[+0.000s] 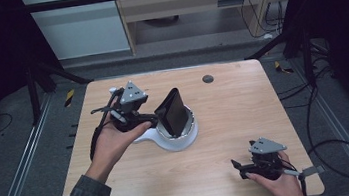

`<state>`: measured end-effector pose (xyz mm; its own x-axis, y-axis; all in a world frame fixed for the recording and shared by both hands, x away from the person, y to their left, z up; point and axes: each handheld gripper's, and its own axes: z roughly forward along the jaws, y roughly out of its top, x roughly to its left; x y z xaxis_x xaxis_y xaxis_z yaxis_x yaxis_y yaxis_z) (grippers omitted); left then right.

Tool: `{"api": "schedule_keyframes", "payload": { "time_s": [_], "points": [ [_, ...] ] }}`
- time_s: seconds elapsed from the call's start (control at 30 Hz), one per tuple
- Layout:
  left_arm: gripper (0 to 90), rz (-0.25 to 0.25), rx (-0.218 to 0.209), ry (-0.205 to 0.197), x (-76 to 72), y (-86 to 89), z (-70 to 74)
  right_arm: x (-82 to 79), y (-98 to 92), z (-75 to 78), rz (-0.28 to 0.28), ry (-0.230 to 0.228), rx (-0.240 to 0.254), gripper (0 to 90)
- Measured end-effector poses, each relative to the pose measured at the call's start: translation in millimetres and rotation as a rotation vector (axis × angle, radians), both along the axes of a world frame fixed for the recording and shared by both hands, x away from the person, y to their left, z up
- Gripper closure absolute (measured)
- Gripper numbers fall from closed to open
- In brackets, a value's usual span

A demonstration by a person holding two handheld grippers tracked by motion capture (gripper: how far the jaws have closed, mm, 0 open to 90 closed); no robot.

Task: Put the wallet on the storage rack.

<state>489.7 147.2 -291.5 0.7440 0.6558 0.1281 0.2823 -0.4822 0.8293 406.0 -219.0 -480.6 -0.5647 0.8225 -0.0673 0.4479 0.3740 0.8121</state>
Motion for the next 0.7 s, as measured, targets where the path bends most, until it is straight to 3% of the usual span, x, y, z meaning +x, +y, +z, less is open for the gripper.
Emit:
{"api": "schedule_keyframes", "payload": {
  "time_s": [0.07,0.13,0.4,0.47,0.7],
  "points": [
    [21.5,-0.003,-0.010,0.000,-3.6,1.6,0.1,0.2,-0.1,0.0,-0.002,0.001,0.000,8.1],
    [12.0,-0.003,-0.008,-0.004,-10.5,5.4,0.3,0.0,-0.1,0.0,-0.005,0.000,0.000,7.5],
    [9.7,-0.019,-0.022,-0.019,-38.9,26.8,-3.7,1.6,1.2,-2.4,-0.008,0.020,-0.005,6.3],
    [9.4,-0.021,-0.006,-0.022,-45.6,33.3,-10.4,3.4,1.9,-3.6,-0.010,0.030,-0.006,5.7],
    [8.4,-0.021,-0.012,-0.001,-57.1,43.4,-33.2,6.3,4.0,-7.5,-0.012,0.052,-0.013,4.7]
  ]
}}
